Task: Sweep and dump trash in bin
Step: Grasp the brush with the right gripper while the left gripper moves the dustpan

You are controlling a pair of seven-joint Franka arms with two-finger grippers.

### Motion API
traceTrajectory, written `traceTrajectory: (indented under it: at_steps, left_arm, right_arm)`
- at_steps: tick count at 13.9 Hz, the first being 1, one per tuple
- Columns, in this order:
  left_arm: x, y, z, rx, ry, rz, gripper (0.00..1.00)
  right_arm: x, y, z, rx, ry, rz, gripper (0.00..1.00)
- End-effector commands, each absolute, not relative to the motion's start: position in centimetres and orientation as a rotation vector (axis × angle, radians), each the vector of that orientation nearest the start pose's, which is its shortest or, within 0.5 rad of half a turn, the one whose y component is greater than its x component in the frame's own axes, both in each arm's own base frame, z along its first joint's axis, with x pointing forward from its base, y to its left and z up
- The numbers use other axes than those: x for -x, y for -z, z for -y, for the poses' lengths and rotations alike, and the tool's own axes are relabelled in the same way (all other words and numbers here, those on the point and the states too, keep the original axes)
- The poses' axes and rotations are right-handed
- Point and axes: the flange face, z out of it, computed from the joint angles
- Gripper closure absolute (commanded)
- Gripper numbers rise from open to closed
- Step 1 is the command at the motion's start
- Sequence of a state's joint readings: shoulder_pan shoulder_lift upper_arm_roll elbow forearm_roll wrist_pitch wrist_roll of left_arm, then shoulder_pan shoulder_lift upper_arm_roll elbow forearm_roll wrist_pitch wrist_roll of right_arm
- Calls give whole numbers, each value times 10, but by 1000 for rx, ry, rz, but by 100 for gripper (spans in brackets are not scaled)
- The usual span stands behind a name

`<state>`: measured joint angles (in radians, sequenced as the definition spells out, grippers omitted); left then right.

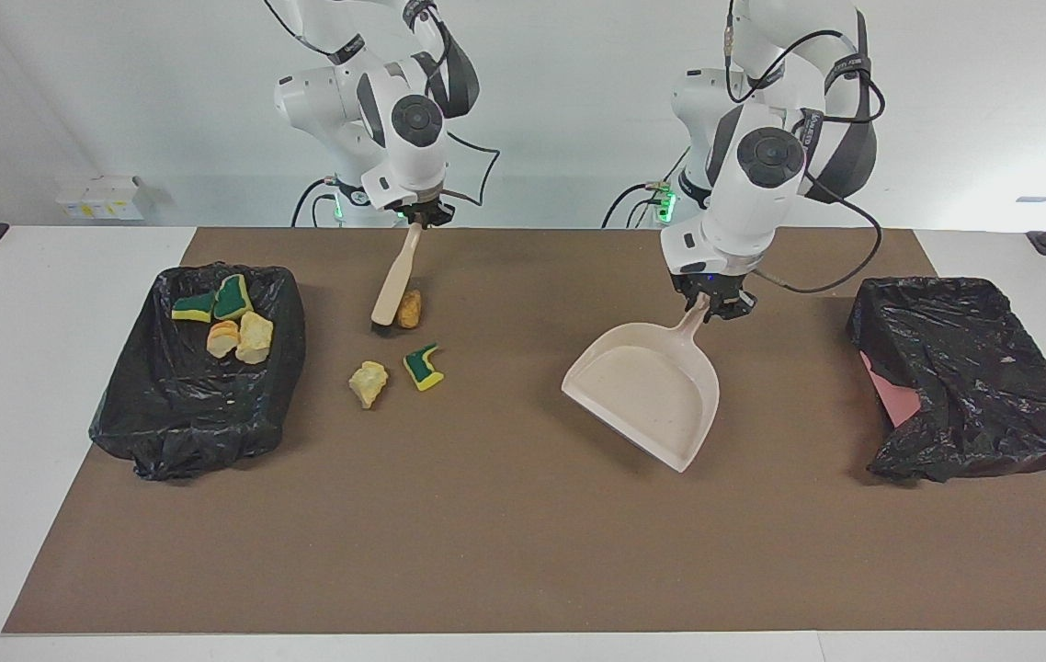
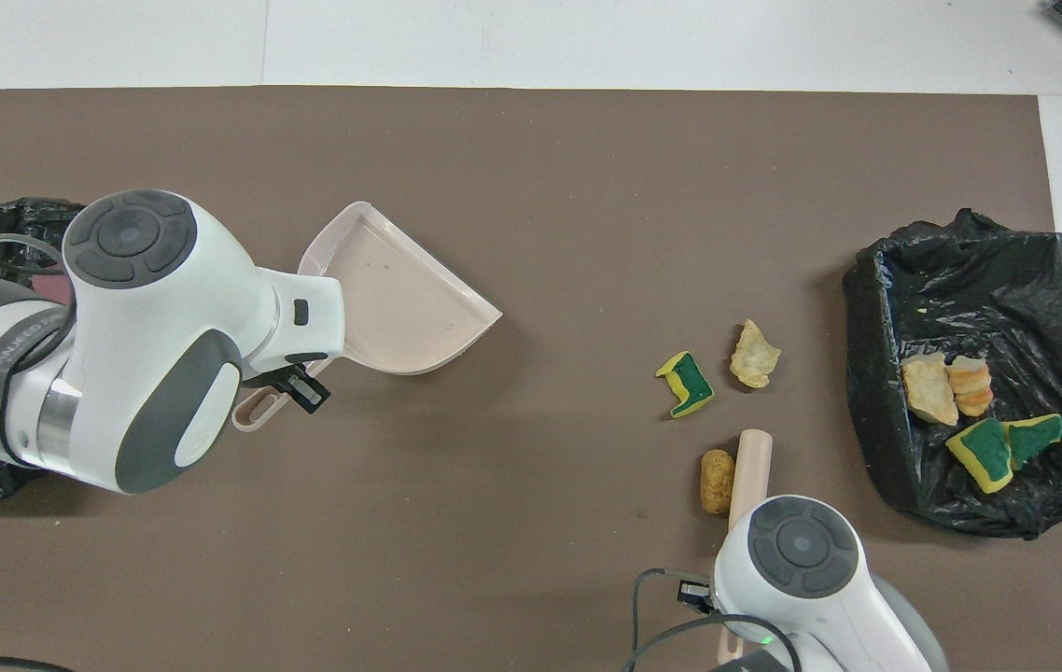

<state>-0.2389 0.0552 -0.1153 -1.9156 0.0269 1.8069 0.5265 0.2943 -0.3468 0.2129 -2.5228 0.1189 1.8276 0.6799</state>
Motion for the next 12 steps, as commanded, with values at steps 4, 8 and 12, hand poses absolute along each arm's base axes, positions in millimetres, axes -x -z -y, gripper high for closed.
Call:
traceTrajectory:
  at_steps: [4, 8, 12]
  left_arm:
    - [-524, -449, 145, 2609, -250, -1754, 100]
    - [-525, -440, 160, 2527, -219, -1826, 100]
    - [-506, -421, 210, 2328, -164, -1976, 100]
  right_arm:
    - [-400, -381, -191, 3139, -432, -302, 100]
    - [-412, -383, -197, 3120, -356, -96, 100]
    - [-410, -383, -202, 3111, -355, 66, 100]
